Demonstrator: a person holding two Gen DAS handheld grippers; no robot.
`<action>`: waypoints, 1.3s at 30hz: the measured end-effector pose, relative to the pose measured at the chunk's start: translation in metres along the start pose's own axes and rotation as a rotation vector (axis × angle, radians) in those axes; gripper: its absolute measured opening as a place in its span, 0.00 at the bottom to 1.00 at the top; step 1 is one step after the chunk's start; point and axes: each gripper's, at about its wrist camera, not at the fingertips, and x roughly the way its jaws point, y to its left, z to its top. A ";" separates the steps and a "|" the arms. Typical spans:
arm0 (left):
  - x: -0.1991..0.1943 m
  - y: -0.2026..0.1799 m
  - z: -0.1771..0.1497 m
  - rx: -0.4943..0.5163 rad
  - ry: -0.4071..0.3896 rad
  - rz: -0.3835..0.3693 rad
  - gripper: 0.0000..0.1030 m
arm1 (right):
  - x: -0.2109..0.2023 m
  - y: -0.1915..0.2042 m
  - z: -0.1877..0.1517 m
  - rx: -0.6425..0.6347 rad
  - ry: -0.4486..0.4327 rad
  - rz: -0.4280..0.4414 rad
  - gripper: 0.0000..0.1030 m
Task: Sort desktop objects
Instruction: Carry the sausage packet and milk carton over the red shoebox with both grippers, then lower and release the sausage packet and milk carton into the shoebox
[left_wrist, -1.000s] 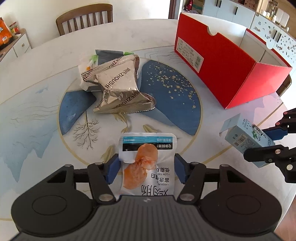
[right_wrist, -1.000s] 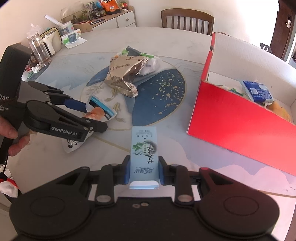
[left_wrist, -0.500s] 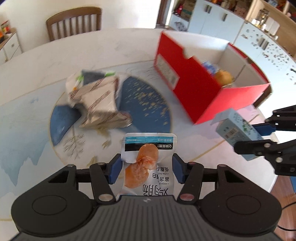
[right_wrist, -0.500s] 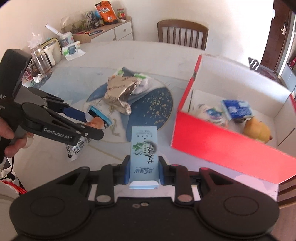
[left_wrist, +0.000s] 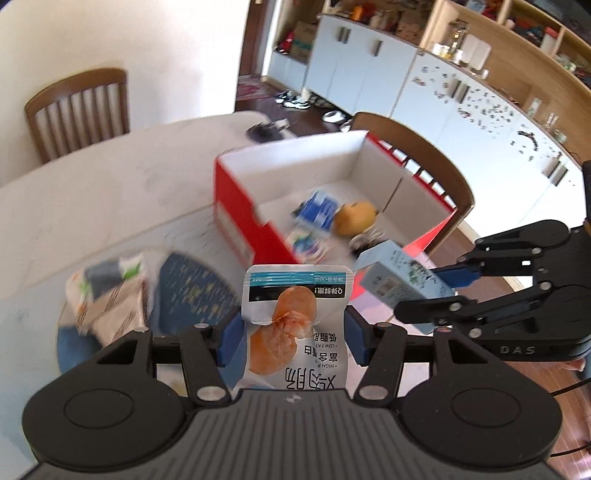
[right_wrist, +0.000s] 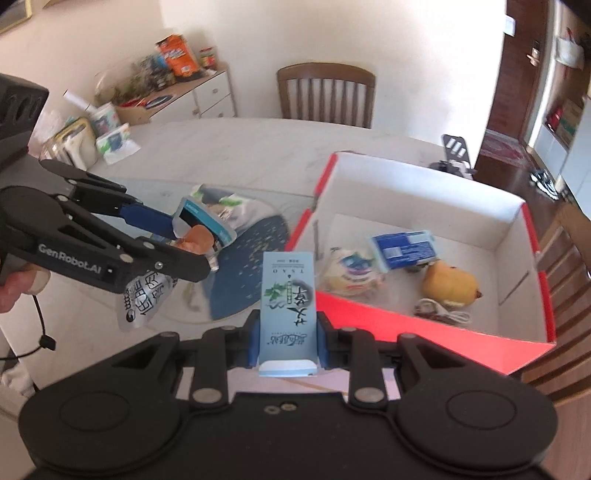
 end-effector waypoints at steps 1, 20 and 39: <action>0.002 -0.003 0.006 0.011 -0.001 -0.004 0.55 | -0.001 -0.004 0.002 0.004 -0.003 -0.012 0.27; 0.087 -0.052 0.096 0.101 0.015 -0.038 0.55 | 0.024 -0.093 0.022 0.135 -0.008 -0.179 0.27; 0.168 -0.073 0.103 0.191 0.082 0.020 0.55 | 0.085 -0.150 0.009 0.225 0.078 -0.284 0.27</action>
